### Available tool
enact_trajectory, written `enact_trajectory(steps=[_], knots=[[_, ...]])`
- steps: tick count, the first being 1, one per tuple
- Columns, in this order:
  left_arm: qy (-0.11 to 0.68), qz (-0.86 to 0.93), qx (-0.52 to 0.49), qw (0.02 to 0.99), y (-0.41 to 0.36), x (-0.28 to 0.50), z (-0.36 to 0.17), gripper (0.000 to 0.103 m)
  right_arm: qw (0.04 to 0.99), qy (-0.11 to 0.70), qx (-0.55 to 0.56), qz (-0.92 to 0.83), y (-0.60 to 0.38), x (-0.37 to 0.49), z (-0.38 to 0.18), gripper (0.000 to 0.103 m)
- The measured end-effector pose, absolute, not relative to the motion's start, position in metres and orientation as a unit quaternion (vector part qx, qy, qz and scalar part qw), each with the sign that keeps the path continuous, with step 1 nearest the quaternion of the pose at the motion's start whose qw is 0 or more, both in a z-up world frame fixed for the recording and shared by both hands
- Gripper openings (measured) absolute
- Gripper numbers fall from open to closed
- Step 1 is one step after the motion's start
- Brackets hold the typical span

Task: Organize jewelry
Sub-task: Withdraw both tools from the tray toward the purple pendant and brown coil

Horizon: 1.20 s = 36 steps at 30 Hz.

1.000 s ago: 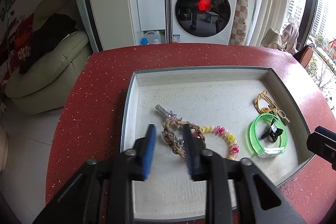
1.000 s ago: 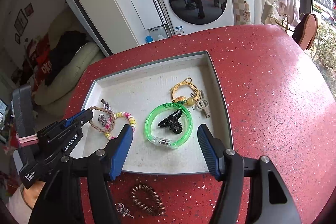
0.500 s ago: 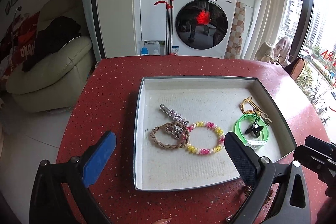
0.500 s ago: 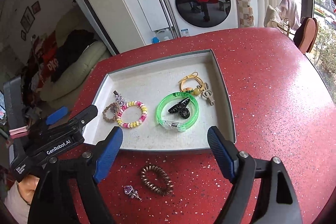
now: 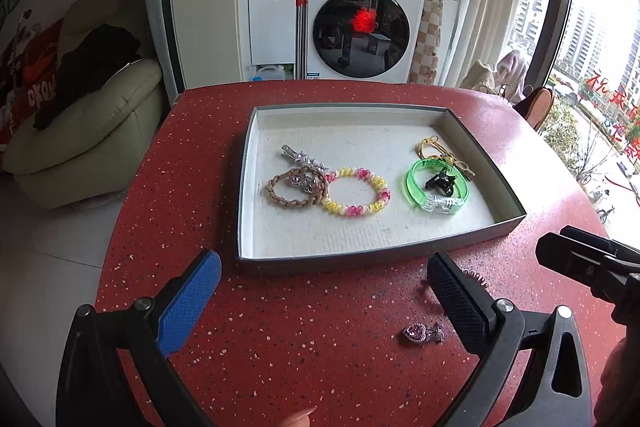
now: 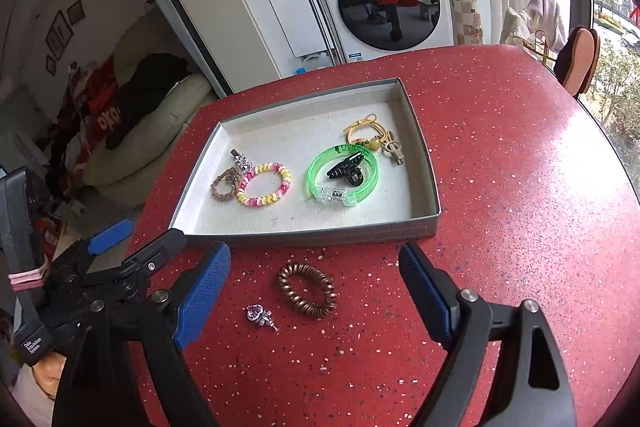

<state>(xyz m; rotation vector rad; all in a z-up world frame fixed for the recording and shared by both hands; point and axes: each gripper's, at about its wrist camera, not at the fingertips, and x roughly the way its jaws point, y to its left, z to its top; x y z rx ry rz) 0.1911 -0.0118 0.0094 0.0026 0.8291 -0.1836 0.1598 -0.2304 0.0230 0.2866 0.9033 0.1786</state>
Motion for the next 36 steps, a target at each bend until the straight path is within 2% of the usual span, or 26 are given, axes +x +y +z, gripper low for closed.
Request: enact_trajectory(steps=[14,36], knots=[[0.459,-0.104,-0.008,0.882,-0.01,0.151,-0.037,0.103,0.856,0.496,0.137,0.051,-0.241,0.138,-0.02,0.089],[0.479,-0.111,0.005,0.871,-0.022,0.157,-0.054,0.103,0.849,0.517,0.09,0.068,-0.218,0.168,-0.035,0.088]])
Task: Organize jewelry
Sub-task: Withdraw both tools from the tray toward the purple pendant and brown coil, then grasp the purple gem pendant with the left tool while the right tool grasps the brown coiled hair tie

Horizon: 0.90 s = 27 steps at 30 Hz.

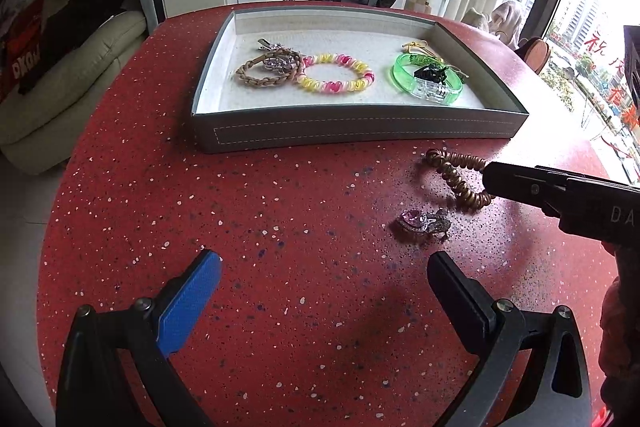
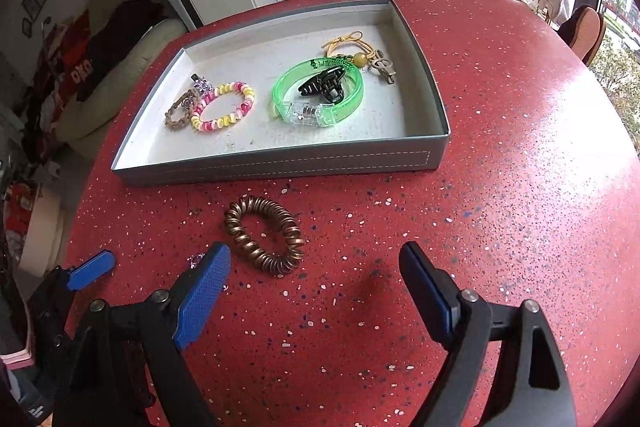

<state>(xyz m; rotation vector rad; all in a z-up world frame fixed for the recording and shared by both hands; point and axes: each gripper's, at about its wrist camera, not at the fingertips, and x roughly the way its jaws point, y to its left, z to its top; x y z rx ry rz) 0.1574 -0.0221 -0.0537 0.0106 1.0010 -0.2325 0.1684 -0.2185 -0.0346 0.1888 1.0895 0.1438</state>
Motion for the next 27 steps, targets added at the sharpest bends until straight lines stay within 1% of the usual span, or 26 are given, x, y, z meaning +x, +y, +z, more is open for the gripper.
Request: enact_trajectory(steps=[2,4,5,10,14,17,18,19,21,22,25,26,27], knots=[[0.478,-0.116,0.012,0.871,-0.025,0.159,-0.055,0.103,0.849,0.516,0.09,0.072,-0.217,0.171,-0.035,0.084],[0.477,-0.121,0.018,0.87,-0.028,0.161,-0.055,0.103,0.848,0.518,0.089,0.076,-0.215,0.174,-0.036,0.075],[0.476,-0.124,0.021,0.87,-0.03,0.162,-0.055,0.103,0.847,0.519,0.087,0.078,-0.215,0.176,-0.037,0.074],[0.467,-0.136,0.04,0.873,-0.04,0.163,-0.053,0.103,0.842,0.527,0.074,0.086,-0.208,0.184,-0.043,0.055],[0.462,-0.147,0.053,0.873,-0.047,0.164,-0.053,0.103,0.843,0.528,0.058,0.088,-0.203,0.186,-0.044,0.045],[0.464,-0.152,0.063,0.871,-0.052,0.166,-0.054,0.103,0.843,0.529,0.048,0.085,-0.202,0.187,-0.045,0.026],[0.464,-0.151,0.064,0.87,-0.053,0.166,-0.055,0.103,0.843,0.529,0.048,0.086,-0.202,0.187,-0.046,0.016],[0.464,-0.152,0.065,0.87,-0.054,0.167,-0.055,0.103,0.843,0.529,0.048,0.084,-0.202,0.187,-0.046,0.013],[0.462,-0.155,0.065,0.871,-0.056,0.168,-0.054,0.103,0.843,0.528,0.049,0.086,-0.203,0.187,-0.046,0.013],[0.462,-0.158,0.067,0.87,-0.057,0.169,-0.054,0.099,0.844,0.528,0.05,0.087,-0.203,0.187,-0.046,0.013],[0.458,-0.164,0.073,0.871,-0.062,0.17,-0.053,0.099,0.844,0.527,0.053,0.087,-0.204,0.186,-0.046,0.013],[0.454,-0.167,0.078,0.872,-0.063,0.169,-0.053,0.091,0.844,0.527,0.053,0.087,-0.204,0.187,-0.046,0.013],[0.452,-0.172,0.082,0.871,-0.065,0.169,-0.053,0.088,0.844,0.526,0.054,0.087,-0.204,0.187,-0.046,0.013]])
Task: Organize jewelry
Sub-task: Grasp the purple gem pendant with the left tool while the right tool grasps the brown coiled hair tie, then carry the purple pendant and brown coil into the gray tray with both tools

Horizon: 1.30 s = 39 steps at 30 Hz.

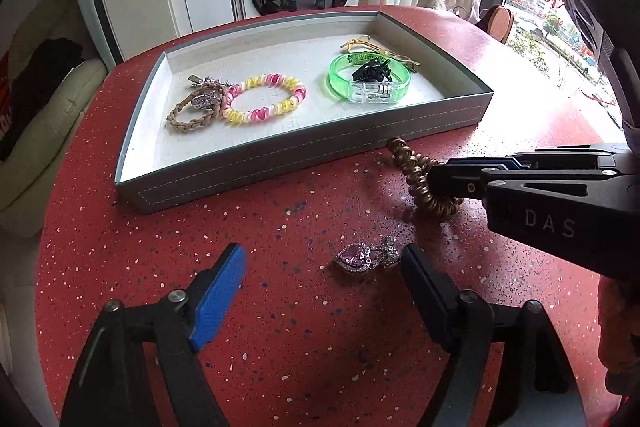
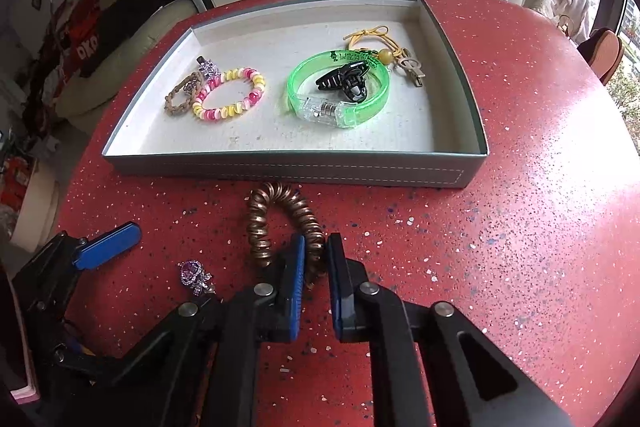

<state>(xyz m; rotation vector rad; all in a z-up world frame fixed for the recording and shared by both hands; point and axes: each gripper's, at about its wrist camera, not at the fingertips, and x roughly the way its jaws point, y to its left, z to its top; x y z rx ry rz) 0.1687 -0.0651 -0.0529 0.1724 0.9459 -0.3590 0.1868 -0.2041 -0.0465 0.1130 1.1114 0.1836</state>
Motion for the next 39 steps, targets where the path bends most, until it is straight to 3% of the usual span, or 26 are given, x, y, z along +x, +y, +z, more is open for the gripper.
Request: enact_trajectory(steps=[3,4,6,8,11,20,39], knots=[[0.45,-0.181,0.085,0.87,-0.069,0.169,-0.052,0.08,0.845,0.525,0.057,0.088,-0.206,0.186,-0.045,0.012],[0.451,-0.183,0.086,0.869,-0.069,0.169,-0.052,0.071,0.845,0.524,0.059,0.089,-0.207,0.186,-0.045,0.012],[0.452,-0.183,0.087,0.869,-0.069,0.169,-0.053,0.065,0.846,0.522,0.063,0.089,-0.209,0.185,-0.044,0.012],[0.45,-0.185,0.084,0.869,-0.068,0.169,-0.052,0.046,0.846,0.522,0.064,0.088,-0.21,0.186,-0.043,0.012],[0.451,-0.183,0.078,0.87,-0.065,0.17,-0.051,0.034,0.846,0.522,0.07,0.087,-0.211,0.185,-0.044,0.012],[0.461,-0.18,0.026,0.869,-0.042,0.172,-0.048,0.033,0.848,0.517,0.076,0.085,-0.212,0.182,-0.041,0.012],[0.45,-0.181,0.019,0.874,-0.035,0.169,-0.034,0.033,0.844,0.522,0.088,0.083,-0.219,0.182,-0.035,0.012]])
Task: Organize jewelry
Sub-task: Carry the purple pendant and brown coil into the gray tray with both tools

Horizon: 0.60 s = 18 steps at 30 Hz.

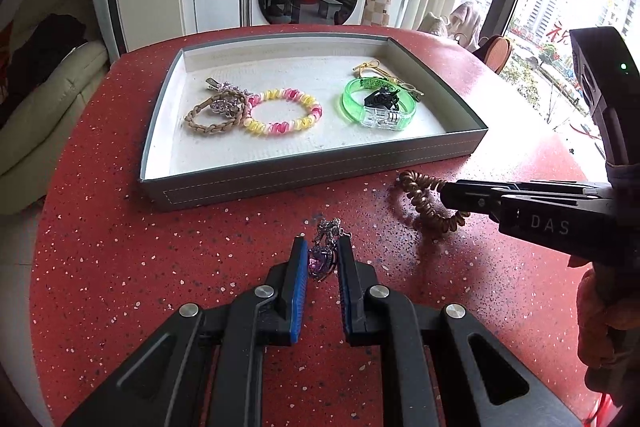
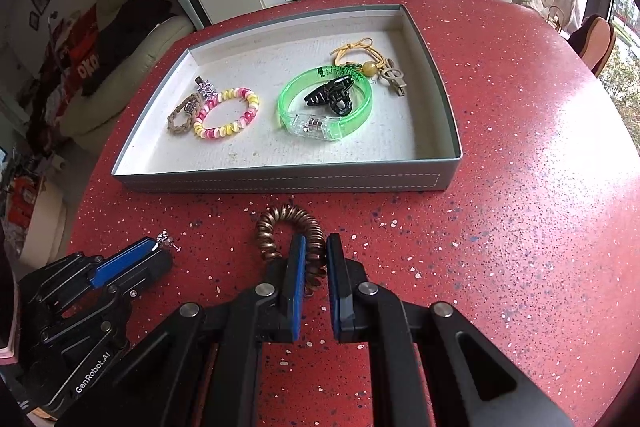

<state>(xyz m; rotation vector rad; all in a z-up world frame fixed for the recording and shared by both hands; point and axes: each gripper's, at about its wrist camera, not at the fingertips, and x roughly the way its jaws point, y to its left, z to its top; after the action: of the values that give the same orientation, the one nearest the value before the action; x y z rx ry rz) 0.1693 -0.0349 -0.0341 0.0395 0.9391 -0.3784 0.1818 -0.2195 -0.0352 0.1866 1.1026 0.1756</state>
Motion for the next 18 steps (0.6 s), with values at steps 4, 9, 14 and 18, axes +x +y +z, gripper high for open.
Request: enact_trajectory(steps=[4,9,14,18], knots=[[0.45,-0.181,0.018,0.874,-0.034,0.169,-0.034,0.033,0.838,0.533,0.081,0.077,-0.217,0.184,-0.044,0.018],[0.451,-0.178,0.015,0.874,-0.032,0.17,-0.036,0.033,0.841,0.535,0.035,0.069,-0.204,0.185,-0.044,0.019],[0.453,-0.176,0.013,0.874,-0.031,0.17,-0.037,0.033,0.843,0.535,0.007,0.058,-0.194,0.185,-0.044,0.012],[0.451,-0.174,0.012,0.875,-0.029,0.17,-0.035,0.033,0.847,0.527,0.018,0.062,-0.195,0.182,-0.041,0.012]])
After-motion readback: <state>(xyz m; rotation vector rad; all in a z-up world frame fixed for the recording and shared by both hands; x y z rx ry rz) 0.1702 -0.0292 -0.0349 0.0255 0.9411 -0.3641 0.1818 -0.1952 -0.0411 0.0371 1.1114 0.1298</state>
